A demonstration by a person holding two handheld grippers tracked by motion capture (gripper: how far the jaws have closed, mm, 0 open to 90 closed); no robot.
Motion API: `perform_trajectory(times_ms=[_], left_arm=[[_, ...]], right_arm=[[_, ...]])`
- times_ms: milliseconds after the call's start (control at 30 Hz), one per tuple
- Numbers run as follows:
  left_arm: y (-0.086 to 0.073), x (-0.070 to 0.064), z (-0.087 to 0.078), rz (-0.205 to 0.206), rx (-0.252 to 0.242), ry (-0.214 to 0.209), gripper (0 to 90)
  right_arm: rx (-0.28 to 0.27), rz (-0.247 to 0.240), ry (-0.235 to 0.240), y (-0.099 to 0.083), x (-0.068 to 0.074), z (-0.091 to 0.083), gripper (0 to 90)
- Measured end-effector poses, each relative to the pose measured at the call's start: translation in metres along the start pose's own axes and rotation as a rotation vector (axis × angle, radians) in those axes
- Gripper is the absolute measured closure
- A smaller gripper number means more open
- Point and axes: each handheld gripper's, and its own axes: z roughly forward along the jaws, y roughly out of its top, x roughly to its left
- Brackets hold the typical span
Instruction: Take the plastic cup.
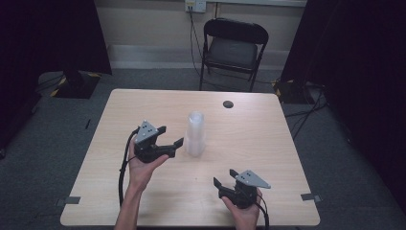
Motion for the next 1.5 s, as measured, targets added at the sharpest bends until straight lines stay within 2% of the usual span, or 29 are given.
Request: perform_trajectory(times_ms=[100,133,233,367,500,567,600,733,800,867,1133,1200,1267,1500], left_arm=[[0.006,0.0,0.003,0.003,-0.002,-0.011,18.9],[0.008,0.0,0.005,0.014,0.002,-0.01,18.7],[0.015,-0.003,0.008,0.01,0.022,-0.011,18.7],[0.021,-0.006,0.013,0.035,0.019,-0.028,17.5],[0.027,-0.004,0.027,0.013,0.025,-0.054,16.7],[0.028,-0.004,0.034,0.03,0.025,-0.059,17.4],[0.028,-0.005,0.037,0.042,0.029,-0.044,19.3],[0.03,-0.003,0.051,0.052,0.039,-0.049,19.8],[0.03,-0.002,0.058,0.064,0.035,-0.052,19.8],[0.03,-0.002,0.064,0.071,0.062,-0.019,19.7],[0.023,-0.002,0.086,0.078,0.077,-0.052,19.7],[0.021,-0.002,0.09,0.063,0.089,-0.05,20.9],[0.019,-0.003,0.092,0.066,0.105,-0.053,25.1],[0.012,-0.001,0.103,0.062,0.119,-0.054,24.1]], right_arm=[[-0.007,0.003,0.018,0.0,0.0,-0.001,29.1],[-0.012,-0.002,0.029,0.0,0.0,-0.001,29.1],[-0.018,-0.007,0.057,0.0,0.001,-0.002,29.0],[-0.024,-0.006,0.075,0.0,0.0,-0.003,28.9],[-0.019,-0.007,0.088,0.0,0.0,-0.002,28.9],[-0.022,-0.01,0.094,0.0,0.001,-0.002,28.9],[-0.023,-0.01,0.099,0.001,0.001,-0.002,28.9],[-0.017,-0.015,0.115,0.0,0.001,0.0,27.8],[-0.013,-0.013,0.117,0.0,0.001,0.0,26.6],[-0.014,-0.01,0.117,0.0,0.001,0.0,26.5],[-0.006,-0.009,0.117,-0.001,0.0,0.001,26.1],[-0.004,-0.007,0.116,-0.002,0.0,0.001,26.1],[-0.006,-0.01,0.118,-0.002,0.0,0.001,26.1],[-0.015,-0.006,0.111,0.0,-0.001,0.0,26.2]])
